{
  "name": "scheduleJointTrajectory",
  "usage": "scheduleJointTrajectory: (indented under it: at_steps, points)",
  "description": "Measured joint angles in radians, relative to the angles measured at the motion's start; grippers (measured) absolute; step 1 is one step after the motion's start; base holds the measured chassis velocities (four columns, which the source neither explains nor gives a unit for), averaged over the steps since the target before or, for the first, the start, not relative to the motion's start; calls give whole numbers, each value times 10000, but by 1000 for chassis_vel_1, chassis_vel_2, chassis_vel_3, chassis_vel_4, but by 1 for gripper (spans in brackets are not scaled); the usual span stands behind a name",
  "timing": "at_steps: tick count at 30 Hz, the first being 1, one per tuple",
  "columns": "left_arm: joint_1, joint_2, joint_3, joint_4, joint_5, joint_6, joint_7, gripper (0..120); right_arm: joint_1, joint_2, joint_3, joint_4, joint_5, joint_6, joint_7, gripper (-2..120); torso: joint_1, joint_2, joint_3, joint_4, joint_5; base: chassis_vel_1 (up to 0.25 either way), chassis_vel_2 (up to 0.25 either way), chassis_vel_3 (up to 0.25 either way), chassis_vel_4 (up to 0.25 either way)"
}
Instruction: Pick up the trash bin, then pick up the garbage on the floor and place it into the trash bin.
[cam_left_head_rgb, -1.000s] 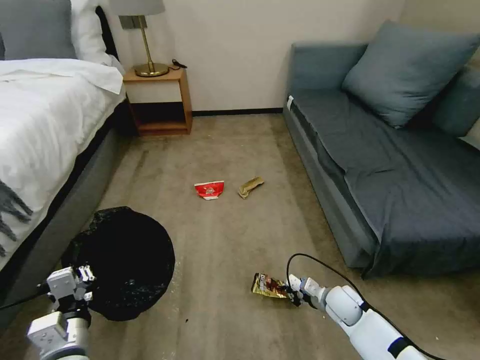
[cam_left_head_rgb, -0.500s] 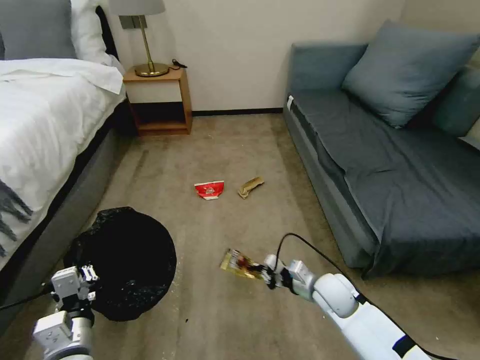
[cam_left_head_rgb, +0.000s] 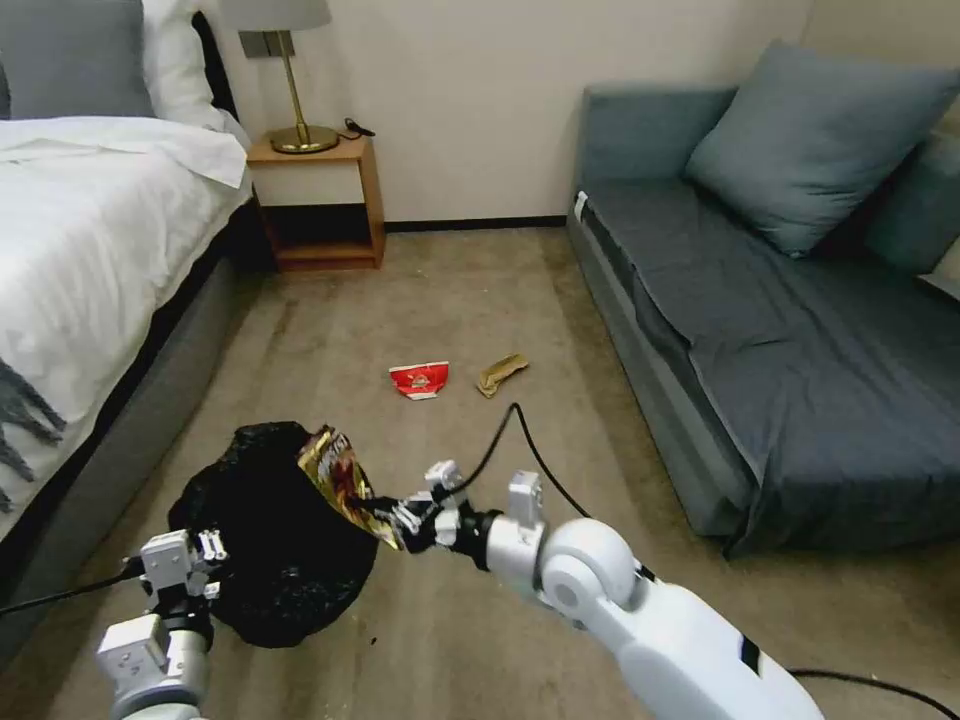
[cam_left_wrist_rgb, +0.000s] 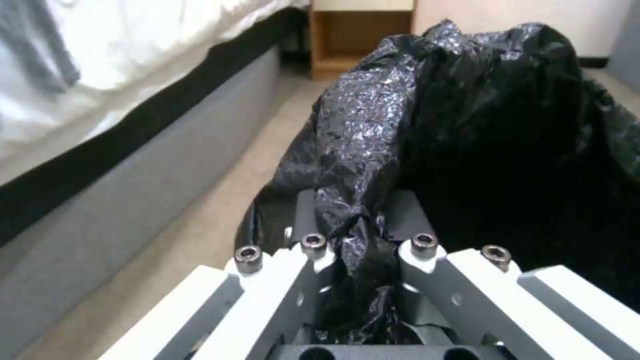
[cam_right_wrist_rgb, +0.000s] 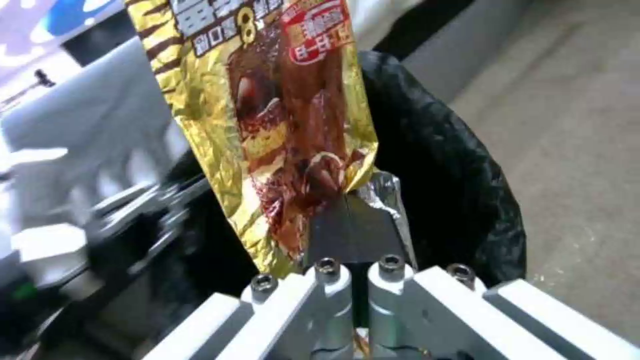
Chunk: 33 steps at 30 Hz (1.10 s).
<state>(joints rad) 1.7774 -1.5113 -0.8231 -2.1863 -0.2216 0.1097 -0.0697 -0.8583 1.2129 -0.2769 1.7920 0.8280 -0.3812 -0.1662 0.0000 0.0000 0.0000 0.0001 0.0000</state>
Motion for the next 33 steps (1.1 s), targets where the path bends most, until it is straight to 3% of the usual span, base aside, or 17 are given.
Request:
scheduleJointTrajectory:
  at_steps: [7, 24, 33]
  points:
    - [-40, -66, 3, -63, -88, -77, 176, 7, 263, 511, -387, -901, -637, 330, 278, 0, 0, 0, 0, 0, 0, 0, 0, 0, 0]
    - [-76, -278, 51, -111, -176, -237, 450, 7, 97, 913, -1123, -1177, -1932, 667, 853, 3, 0, 0, 0, -2, 0, 0, 0, 0, 0]
    - [-233, -302, 33, 71, -129, -272, 402, 7, -71, 639, -1142, -1172, -2552, 1099, 885, 36, 0, 0, 0, -1, 0, 0, 0, 0, 0]
